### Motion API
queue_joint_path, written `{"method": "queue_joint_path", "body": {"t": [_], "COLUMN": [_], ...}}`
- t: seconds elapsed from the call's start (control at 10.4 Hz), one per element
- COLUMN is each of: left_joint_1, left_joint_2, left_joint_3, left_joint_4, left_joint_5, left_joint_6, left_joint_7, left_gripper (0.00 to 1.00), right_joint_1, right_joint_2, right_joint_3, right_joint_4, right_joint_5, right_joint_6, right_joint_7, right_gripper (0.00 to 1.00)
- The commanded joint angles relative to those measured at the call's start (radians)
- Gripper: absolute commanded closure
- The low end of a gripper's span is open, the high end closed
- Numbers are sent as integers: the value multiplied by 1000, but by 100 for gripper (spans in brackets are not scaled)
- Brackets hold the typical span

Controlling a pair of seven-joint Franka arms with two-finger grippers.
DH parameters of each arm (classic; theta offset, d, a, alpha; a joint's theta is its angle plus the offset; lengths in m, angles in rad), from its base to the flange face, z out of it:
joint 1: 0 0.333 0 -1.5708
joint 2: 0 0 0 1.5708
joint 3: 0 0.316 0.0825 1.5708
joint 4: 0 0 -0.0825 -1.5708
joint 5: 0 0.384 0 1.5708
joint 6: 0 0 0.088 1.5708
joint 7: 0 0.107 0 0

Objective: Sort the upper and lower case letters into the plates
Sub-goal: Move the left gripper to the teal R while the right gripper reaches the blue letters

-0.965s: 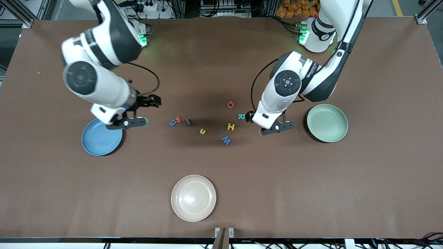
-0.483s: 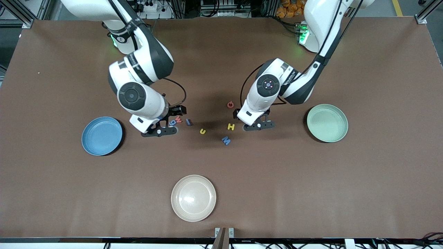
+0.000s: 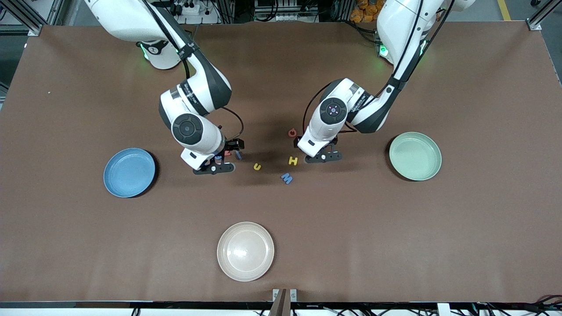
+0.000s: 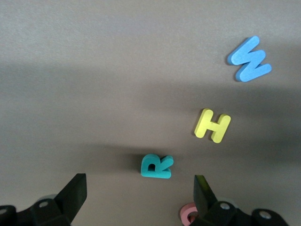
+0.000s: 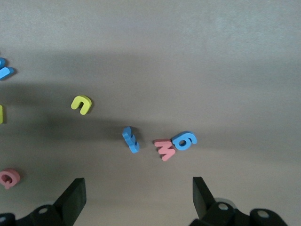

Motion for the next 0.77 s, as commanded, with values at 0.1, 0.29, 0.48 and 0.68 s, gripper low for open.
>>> {"method": "queue_joint_path", "body": {"t": [0.1,0.29,0.48,0.68], "left_joint_1": [-39,-35,-36,-38], "left_joint_2": [68,69,72,82], "left_joint_3": [2,2,3,2], "left_joint_4": [24,16,4,10], "left_joint_5": [5,8,23,87], "left_joint_6": [58,58,58,61], "left_joint_7": [12,37,49,45], "left_gripper": [0,0,0,0], "right_joint_1": [68,77,77,75], "right_joint_2": [67,99,122,130], "right_joint_3": [-6,-6,-8,-6], "right_joint_4": [-1,-1,-3,-9], "right_joint_5": [-118,-171,-182,-217], "right_joint_6": [99,138,164,168], "right_joint_7": [88,100,100,100], "right_gripper": [0,0,0,0]}}
